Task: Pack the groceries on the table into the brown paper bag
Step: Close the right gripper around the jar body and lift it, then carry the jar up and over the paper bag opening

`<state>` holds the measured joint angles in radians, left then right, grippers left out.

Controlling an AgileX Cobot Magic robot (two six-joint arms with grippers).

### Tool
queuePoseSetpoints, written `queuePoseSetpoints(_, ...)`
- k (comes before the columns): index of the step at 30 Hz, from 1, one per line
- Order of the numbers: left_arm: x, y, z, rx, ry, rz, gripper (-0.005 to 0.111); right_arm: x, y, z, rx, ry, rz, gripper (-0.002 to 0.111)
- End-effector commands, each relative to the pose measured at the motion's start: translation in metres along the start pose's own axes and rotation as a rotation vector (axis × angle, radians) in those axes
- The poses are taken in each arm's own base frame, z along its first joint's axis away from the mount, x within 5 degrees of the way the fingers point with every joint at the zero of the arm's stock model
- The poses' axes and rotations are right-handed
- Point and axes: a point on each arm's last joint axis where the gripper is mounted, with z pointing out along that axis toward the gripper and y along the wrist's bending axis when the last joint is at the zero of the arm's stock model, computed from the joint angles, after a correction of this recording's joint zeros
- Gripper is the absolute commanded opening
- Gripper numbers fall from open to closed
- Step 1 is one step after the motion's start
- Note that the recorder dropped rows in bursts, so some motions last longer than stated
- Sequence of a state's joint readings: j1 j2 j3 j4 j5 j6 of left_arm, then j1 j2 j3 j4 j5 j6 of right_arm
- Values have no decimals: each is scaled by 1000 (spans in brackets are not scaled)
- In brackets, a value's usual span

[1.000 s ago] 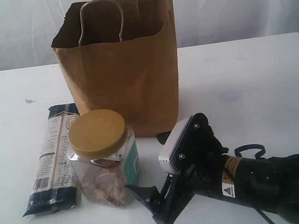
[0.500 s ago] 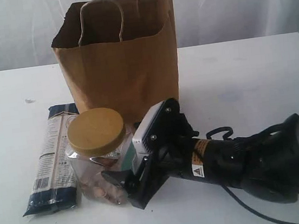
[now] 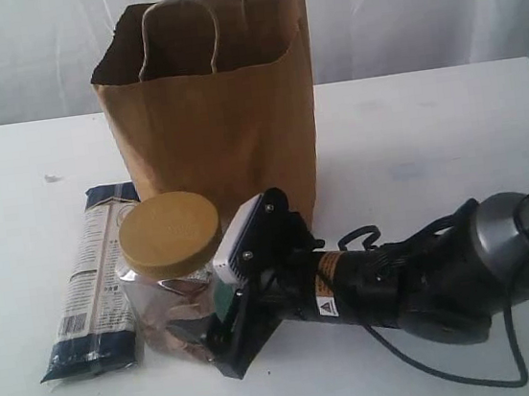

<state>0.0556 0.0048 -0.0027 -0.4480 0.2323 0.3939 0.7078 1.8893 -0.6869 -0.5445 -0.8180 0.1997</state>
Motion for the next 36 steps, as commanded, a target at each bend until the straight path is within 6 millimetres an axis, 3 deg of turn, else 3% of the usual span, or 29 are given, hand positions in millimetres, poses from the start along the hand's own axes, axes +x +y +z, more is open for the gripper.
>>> queuePoseSetpoints(1,1,0,0,2,-3,-11,0,3,1,7,-39,10,39,99)
queuePoseSetpoints(9,1,0,0,2,-3,-11,0,7,1,9,-33,25,107,97)
queuePoseSetpoints(12,1,0,0,2,-3,-11,0,7,1,9,-30,33,162,89)
queuePoseSetpoints(15,1,0,0,2,-3,-11,0,10,0,9,-20,59,216,72)
queuePoseSetpoints(19,1,0,0,2,-3,-11,0,11,0,8,-13,75,282,34)
queuePoseSetpoints(24,1,0,0,2,-3,-11,0,5,0,7,-12,52,404,9)
queuePoseSetpoints(29,1,0,0,2,-3,-11,0,-14,2,-2,-44,16,470,4)
queuePoseSetpoints(36,1,0,0,2,-3,-11,0,-51,13,-28,-119,-27,338,2)
